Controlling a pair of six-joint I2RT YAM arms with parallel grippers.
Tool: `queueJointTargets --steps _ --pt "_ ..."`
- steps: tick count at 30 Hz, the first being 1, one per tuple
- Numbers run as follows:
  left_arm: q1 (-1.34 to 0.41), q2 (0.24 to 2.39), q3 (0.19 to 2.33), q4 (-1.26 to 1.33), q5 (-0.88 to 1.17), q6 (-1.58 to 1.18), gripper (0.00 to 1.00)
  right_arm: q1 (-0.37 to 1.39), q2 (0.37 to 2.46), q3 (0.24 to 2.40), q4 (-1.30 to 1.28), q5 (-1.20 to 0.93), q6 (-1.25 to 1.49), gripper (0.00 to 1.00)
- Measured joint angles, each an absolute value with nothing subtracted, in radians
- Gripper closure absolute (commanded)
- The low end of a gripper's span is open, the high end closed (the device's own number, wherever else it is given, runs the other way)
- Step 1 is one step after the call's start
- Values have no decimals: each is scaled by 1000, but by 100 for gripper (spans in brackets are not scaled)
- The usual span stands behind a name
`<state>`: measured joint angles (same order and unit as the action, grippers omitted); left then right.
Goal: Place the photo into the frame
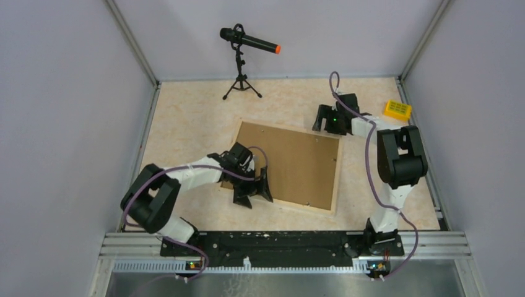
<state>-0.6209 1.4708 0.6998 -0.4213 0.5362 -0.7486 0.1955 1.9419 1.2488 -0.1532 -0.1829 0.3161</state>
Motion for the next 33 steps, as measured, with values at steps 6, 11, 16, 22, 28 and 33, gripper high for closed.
queueJointTargets --steps 6,11,16,22,28,33 --pt "-617 1707 966 -519 529 -691 1 115 1765 1002 -82 -149 315 20" --pt "-592 1884 1222 -667 517 -594 1 91 1586 776 -16 -107 319 22" --pt "-549 1991 1370 -709 537 -527 1 123 1484 687 -54 -16 326 26" --pt "-493 1979 1329 -638 602 -532 1 194 1439 691 -194 91 347 37" --pt "-491 1924 1254 -582 587 -528 1 233 1438 711 -263 114 388 46" --pt "-487 1880 1190 -535 586 -530 1 250 1440 728 -304 139 405 58"
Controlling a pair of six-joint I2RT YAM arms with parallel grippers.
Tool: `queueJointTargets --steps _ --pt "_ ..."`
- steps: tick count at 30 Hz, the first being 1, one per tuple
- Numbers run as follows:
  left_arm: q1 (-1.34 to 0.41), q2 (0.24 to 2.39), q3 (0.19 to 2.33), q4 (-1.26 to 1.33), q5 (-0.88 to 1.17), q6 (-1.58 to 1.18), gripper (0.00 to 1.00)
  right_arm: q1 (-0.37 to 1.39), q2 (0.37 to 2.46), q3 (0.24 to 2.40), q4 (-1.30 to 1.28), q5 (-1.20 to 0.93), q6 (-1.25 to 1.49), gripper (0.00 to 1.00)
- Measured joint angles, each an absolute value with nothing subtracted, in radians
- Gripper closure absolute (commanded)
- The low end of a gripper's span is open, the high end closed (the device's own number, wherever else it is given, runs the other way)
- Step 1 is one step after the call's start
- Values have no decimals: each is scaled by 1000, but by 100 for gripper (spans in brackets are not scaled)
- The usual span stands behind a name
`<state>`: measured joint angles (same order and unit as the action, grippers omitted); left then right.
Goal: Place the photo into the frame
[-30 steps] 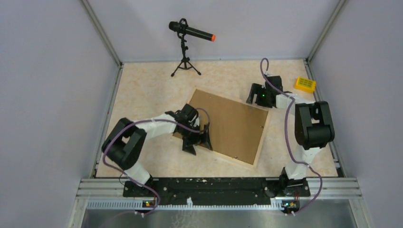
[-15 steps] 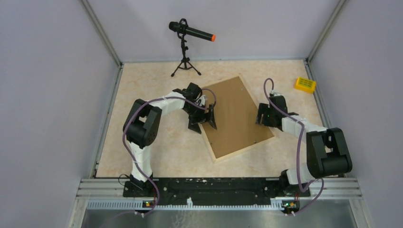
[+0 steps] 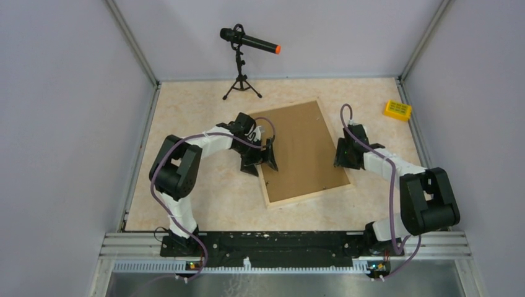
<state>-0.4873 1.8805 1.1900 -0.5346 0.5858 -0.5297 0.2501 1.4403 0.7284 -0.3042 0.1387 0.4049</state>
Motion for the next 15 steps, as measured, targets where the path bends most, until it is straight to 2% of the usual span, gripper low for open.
queueJointTargets --steps 10,12,14,15 --pt "-450 1867 1167 -531 601 -521 1 260 1416 728 -357 154 395 98" --pt "-443 1867 1166 -531 602 -517 1 266 1414 728 -361 150 369 97" --pt "-437 1863 1164 -528 602 -511 1 269 1414 730 -366 145 357 71" --pt "-435 1861 1162 -526 602 -508 1 271 1414 731 -369 142 358 63"
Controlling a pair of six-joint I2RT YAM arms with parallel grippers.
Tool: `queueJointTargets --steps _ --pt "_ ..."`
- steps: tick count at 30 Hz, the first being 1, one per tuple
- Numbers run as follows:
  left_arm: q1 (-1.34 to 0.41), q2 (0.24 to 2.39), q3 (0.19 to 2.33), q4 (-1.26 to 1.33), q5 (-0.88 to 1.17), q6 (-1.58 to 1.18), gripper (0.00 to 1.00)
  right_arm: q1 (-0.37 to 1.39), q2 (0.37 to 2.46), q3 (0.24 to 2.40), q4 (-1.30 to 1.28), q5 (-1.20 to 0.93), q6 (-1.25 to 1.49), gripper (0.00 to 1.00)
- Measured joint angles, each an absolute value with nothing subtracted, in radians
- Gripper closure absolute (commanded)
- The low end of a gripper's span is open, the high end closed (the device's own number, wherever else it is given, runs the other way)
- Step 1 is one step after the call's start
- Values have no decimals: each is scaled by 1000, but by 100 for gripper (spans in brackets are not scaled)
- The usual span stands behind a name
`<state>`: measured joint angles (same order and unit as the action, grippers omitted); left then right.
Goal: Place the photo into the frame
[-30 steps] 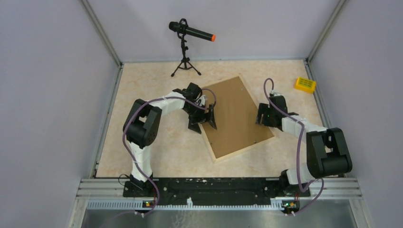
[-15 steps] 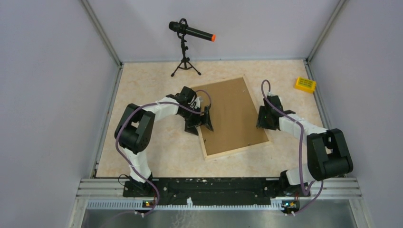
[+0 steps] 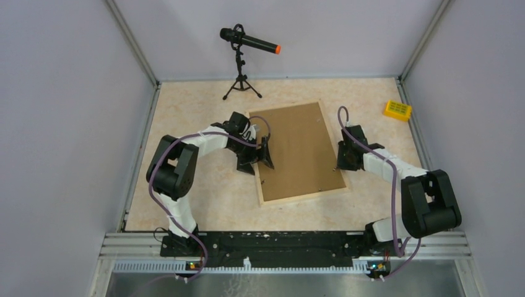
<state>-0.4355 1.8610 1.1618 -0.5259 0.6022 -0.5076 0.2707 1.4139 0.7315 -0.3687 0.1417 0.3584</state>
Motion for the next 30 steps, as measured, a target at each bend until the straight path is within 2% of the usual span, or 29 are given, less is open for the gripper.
queueJointTargets --steps 3,7,15,26,30 --pt "-434 1856 1154 -517 606 -498 1 278 1414 737 -389 116 384 49" --pt "-434 1852 1144 -503 615 -495 1 288 1414 760 -437 87 400 44" --pt "-433 1835 1117 -472 617 -494 1 307 1426 775 -493 90 413 44" --pt "-422 1835 1117 -472 628 -491 1 357 1451 804 -554 170 411 59" --pt "-422 1835 1116 -472 628 -490 1 358 1467 821 -574 183 402 57"
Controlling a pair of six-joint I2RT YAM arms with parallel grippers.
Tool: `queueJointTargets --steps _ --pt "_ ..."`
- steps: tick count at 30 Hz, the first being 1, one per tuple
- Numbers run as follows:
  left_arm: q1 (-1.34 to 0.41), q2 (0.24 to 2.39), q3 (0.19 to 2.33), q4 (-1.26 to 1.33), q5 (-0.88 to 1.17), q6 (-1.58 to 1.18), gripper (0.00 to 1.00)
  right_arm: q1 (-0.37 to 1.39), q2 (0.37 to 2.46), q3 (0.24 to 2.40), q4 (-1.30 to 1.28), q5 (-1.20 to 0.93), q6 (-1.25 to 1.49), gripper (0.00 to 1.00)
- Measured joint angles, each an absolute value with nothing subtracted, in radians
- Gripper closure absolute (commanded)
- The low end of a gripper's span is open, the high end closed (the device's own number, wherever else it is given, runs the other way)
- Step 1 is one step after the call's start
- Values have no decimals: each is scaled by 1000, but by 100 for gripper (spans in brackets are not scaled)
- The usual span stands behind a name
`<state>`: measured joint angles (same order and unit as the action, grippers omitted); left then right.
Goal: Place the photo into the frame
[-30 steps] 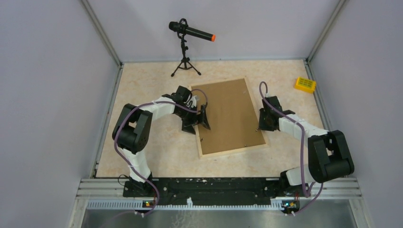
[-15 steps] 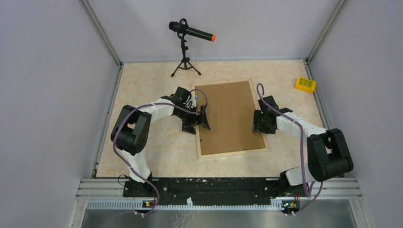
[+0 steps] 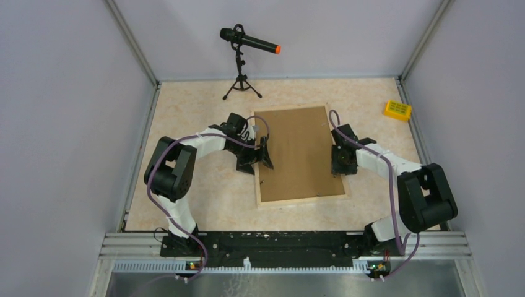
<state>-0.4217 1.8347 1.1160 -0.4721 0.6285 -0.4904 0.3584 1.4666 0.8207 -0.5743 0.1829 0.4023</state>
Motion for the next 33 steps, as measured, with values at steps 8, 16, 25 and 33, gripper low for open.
queueJointTargets --steps 8,16,25,33 --pt "-419 1835 1114 -470 633 -490 1 375 1484 840 -593 201 384 64" --pt "-417 1835 1111 -465 638 -490 1 378 1488 846 -611 244 357 85" --pt "-414 1823 1103 -463 631 -485 1 381 1487 849 -609 211 363 43" --pt "-429 1664 1007 -454 532 -455 1 396 1450 831 -542 96 397 25"
